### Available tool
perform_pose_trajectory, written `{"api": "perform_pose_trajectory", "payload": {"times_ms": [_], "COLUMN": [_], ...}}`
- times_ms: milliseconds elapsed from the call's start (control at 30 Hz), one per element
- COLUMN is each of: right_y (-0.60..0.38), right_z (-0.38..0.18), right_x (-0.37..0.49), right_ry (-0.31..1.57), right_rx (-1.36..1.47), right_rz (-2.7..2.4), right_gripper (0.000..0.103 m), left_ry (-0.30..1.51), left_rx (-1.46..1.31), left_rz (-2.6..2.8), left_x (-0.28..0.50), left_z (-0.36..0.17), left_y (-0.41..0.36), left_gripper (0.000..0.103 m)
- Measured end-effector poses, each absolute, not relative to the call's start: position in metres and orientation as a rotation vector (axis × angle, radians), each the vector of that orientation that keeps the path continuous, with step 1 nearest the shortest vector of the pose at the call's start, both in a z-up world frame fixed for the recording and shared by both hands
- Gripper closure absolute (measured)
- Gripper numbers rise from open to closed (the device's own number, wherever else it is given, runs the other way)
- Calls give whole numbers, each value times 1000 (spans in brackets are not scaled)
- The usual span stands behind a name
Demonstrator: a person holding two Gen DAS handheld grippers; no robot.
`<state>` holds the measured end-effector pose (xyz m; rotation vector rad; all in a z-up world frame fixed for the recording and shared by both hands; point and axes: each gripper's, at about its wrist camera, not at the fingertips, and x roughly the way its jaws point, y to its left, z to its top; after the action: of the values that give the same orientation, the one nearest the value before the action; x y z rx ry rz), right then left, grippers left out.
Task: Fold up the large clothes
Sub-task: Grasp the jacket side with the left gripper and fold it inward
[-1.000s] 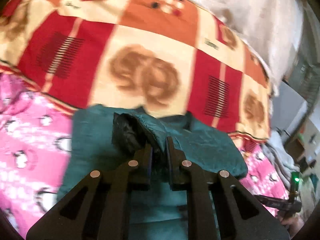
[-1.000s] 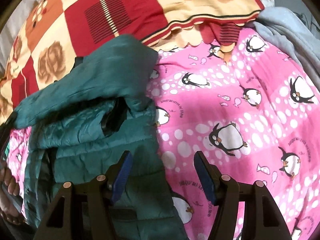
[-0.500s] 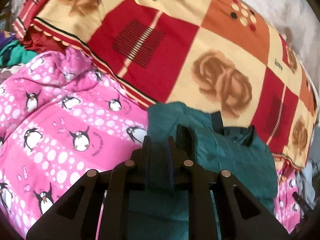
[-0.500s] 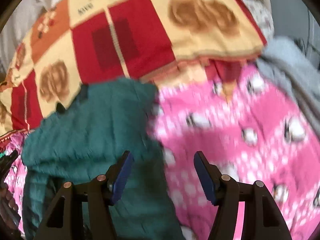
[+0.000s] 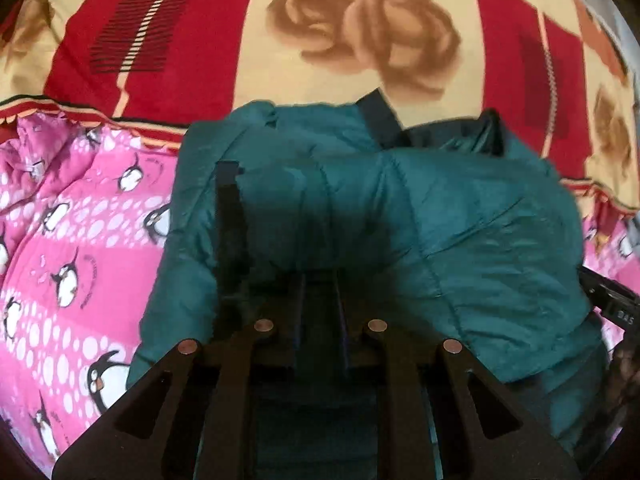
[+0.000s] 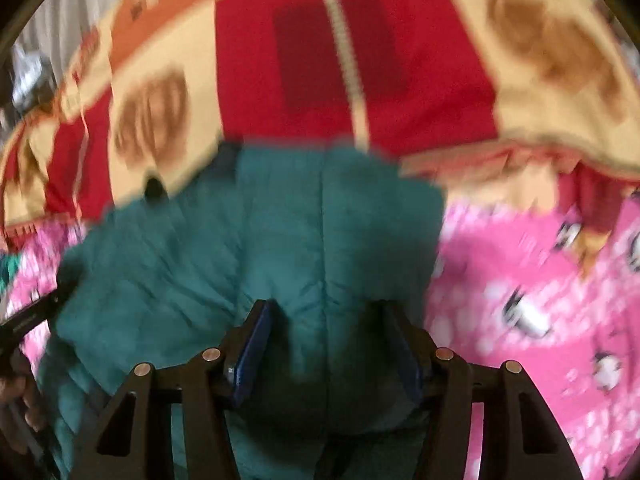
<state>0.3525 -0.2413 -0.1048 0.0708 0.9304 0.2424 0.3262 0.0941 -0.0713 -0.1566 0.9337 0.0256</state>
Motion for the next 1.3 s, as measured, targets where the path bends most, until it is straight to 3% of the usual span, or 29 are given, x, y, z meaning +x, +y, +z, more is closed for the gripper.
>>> {"api": "perform_pose_trajectory", "payload": {"times_ms": [300, 467, 500, 533, 567, 667, 833, 900, 1133, 1300], "right_y": [-248, -262, -260, -256, -252, -235, -227, -232, -225, -209], "right_z": [-106, -49, -46, -46, -48, -66, -122, -127, -110, -53], "right_x": [356, 356, 360, 366, 373, 392, 423, 424, 413, 375], "right_ry": [1010, 734, 708, 698, 697, 749, 997, 1002, 1014, 826], "right_rx": [82, 207, 209, 208, 206, 139, 60, 105, 67, 154], "right_rz": [281, 195, 183, 176, 178, 174, 164, 184, 156, 201], "right_gripper": [47, 47, 47, 47, 47, 47, 47, 47, 47, 47], "left_ry": [924, 724, 717, 740, 771, 900, 931, 947, 973, 976], "left_rx": [-210, -221, -226, -234, -243, -225, -164, -158, -154, -155], "left_rz": [53, 95, 95, 93, 95, 119, 118, 128, 132, 134], "left_x": [304, 303, 307, 313, 318, 330, 326, 324, 315, 312], "left_z": [-60, -21, -21, -27, -36, -67, -75, -77, -74, -71], "left_y": [102, 108, 110, 112, 114, 118, 111, 109, 111, 111], "left_gripper": [90, 90, 84, 72, 69, 69, 66, 66, 66, 66]}}
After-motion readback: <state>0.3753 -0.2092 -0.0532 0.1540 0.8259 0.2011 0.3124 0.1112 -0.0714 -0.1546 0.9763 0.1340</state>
